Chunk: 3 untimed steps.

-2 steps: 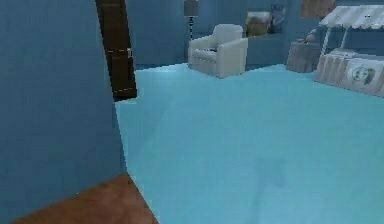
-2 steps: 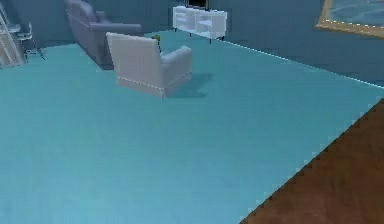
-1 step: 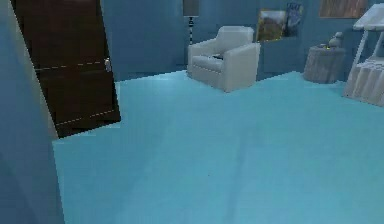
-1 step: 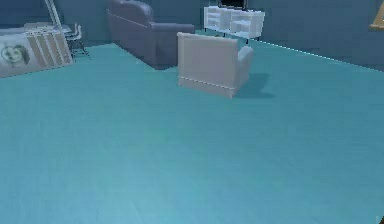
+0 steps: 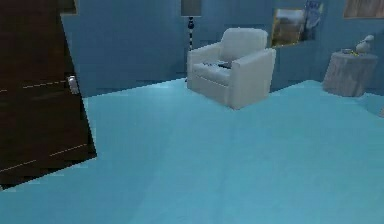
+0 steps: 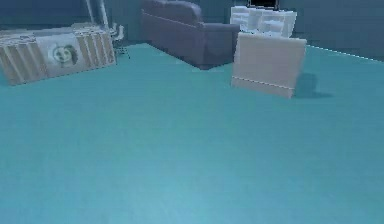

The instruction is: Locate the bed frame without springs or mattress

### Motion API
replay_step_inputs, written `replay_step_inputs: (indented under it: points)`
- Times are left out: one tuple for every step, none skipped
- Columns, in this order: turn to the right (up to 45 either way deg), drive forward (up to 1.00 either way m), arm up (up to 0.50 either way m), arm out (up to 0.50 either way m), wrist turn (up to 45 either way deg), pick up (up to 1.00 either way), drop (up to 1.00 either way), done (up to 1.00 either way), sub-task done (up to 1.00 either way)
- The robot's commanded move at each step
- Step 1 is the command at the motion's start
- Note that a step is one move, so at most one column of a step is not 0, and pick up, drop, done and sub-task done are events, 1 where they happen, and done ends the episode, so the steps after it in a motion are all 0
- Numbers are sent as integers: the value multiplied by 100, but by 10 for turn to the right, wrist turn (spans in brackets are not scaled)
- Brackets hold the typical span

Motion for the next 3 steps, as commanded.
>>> replay_step_inputs:
  points:
    - [-120, 0, 0, 0, 0, 0, 0, 0, 0]
    - [0, 100, 0, 0, 0, 0, 0, 0, 0]
    - [0, 100, 0, 0, 0, 0, 0, 0, 0]
